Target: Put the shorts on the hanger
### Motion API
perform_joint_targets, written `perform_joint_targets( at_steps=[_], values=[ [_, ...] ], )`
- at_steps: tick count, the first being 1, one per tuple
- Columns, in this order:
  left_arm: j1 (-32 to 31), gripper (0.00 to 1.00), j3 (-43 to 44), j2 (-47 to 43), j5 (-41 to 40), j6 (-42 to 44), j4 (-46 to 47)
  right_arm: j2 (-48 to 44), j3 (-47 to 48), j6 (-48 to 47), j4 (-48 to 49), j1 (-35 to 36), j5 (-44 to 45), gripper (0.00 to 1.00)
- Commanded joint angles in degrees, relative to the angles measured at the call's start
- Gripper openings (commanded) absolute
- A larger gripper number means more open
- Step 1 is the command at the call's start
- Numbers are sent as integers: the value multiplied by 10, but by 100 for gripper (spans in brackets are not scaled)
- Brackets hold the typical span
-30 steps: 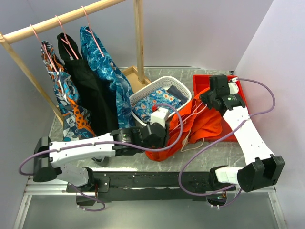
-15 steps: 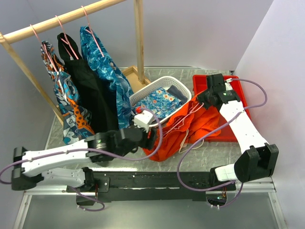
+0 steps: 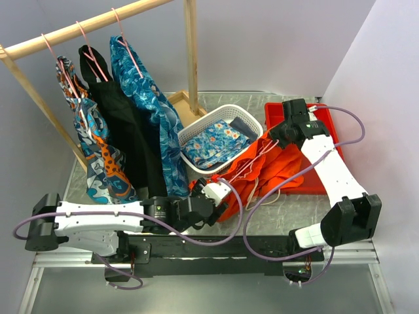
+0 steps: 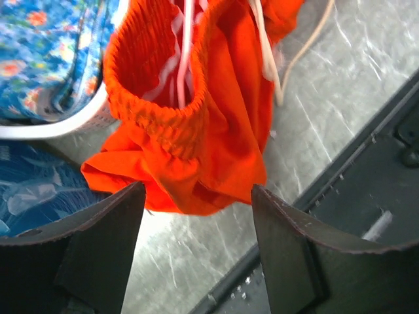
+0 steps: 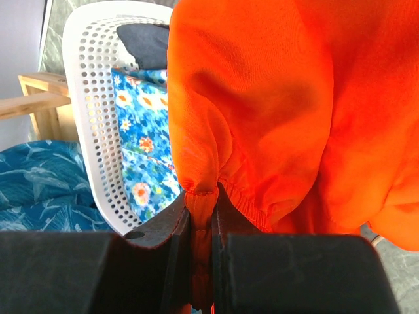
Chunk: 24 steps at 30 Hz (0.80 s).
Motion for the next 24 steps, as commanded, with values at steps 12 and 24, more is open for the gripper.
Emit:
perform_joint_targets(
  at_steps=[12, 24],
  values=[
    [47, 64, -76, 27, 39, 116, 293, -41, 19, -1, -23, -2, -19, 0],
    [71, 40, -126, 49, 84, 168, 449, -59, 18, 5, -13, -2, -51, 0]
  ],
)
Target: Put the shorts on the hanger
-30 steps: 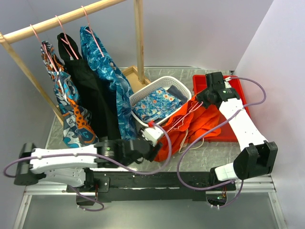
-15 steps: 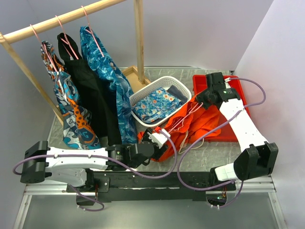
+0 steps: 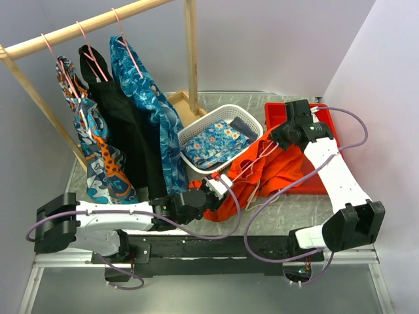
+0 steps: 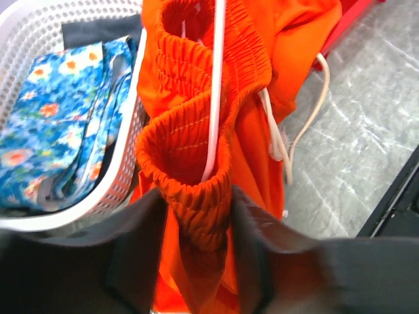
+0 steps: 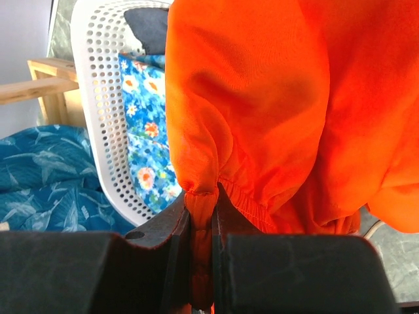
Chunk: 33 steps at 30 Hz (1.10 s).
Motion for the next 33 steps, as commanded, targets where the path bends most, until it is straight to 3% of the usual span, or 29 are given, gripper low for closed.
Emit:
perform_joint_targets(
  at_steps=[1, 2, 5, 11, 14, 15, 17, 18, 21, 27, 33],
  values=[
    [2, 34, -6, 15, 23, 24, 94, -36, 16, 8, 8, -2, -36, 0],
    [2, 22, -4, 17, 20, 23, 95, -39, 16, 8, 9, -2, -37, 0],
    [2, 1, 1, 17, -2, 24, 98, -46, 15, 3, 9, -2, -38, 0],
    [2, 1, 13, -22, 0, 4, 72, -73, 10, -13, 17, -2, -36, 3],
    [2, 1, 18, -49, 2, -17, 53, -92, 1, -31, 39, -2, -38, 31],
    [2, 1, 11, -57, -1, -26, 56, -101, -4, -38, 49, -2, -38, 52],
    [2, 1, 1, -79, 4, -31, 62, -126, -24, -47, 86, -2, -56, 62],
    [2, 1, -6, -86, 4, -43, 66, -134, -27, -52, 93, -2, -56, 73],
    [2, 1, -12, -111, 1, -64, 62, -149, -12, -72, 95, -2, -55, 86],
    [2, 1, 21, -131, -9, -113, 11, -151, 84, -122, 50, -2, -53, 99],
    [3, 1, 96, -150, -24, -142, -93, -198, 134, -150, 37, -2, 44, 97]
  ],
)
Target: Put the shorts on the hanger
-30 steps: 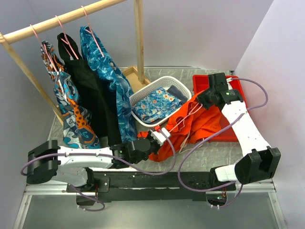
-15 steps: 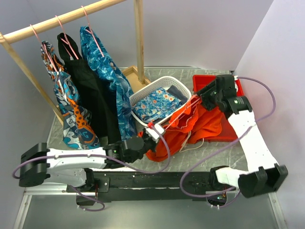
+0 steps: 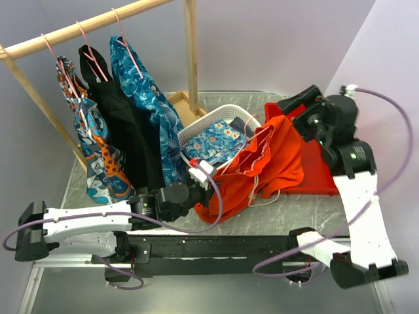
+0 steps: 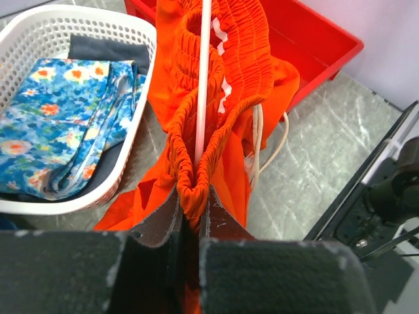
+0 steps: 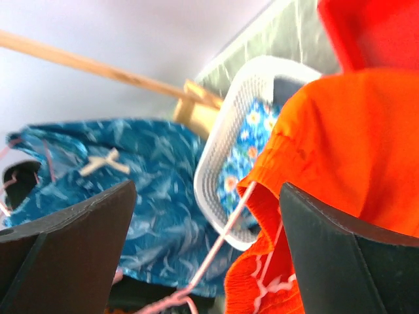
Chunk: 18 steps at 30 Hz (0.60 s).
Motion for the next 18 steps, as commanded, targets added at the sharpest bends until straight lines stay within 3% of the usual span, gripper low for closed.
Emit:
perform_joint_targets(
  at_steps=[1, 7, 18],
  values=[
    [1, 1, 83, -42, -21, -40, -32, -51, 31, -42, 5, 1, 90, 97],
    [1, 1, 143, -71, -30, -60, -103, -37, 47, -80, -2, -7, 139, 98],
    [0, 1, 257, -111, -29, -49, -216, 28, -4, -58, 73, -134, 50, 98]
  ],
)
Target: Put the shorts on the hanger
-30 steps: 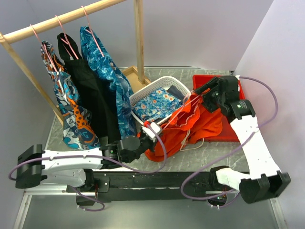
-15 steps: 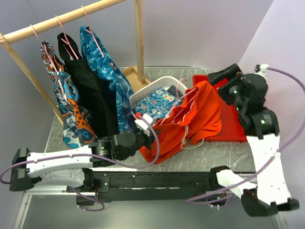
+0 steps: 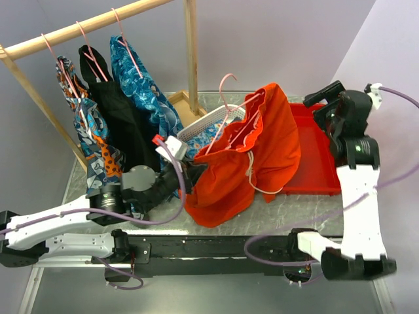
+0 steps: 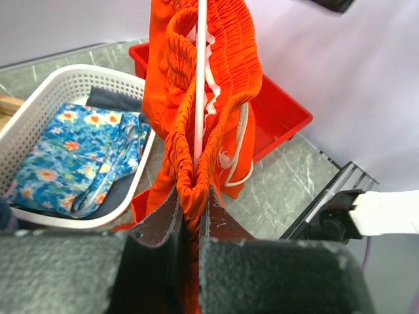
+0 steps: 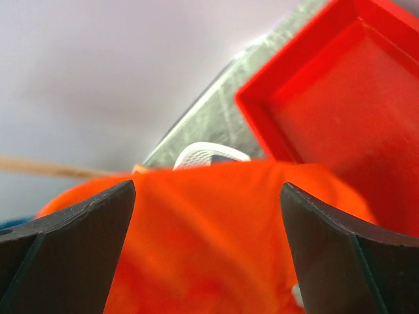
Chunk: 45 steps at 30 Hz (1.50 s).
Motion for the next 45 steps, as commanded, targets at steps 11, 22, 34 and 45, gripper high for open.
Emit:
perform_joint_targets(
  at_steps=[11, 22, 34, 45],
  values=[
    [0, 1, 197, -37, 35, 36, -106, 139, -68, 37, 210, -63, -107, 99],
    [0, 1, 259, -27, 18, 40, -99, 250, -107, 30, 413, -52, -276, 100],
    [0, 1, 249, 16, -89, 17, 15, 254, -167, -16, 493, 107, -342, 100],
    [-27, 1, 217, 60, -262, 2, 103, 245, -151, 42, 469, 211, -337, 100]
  ],
)
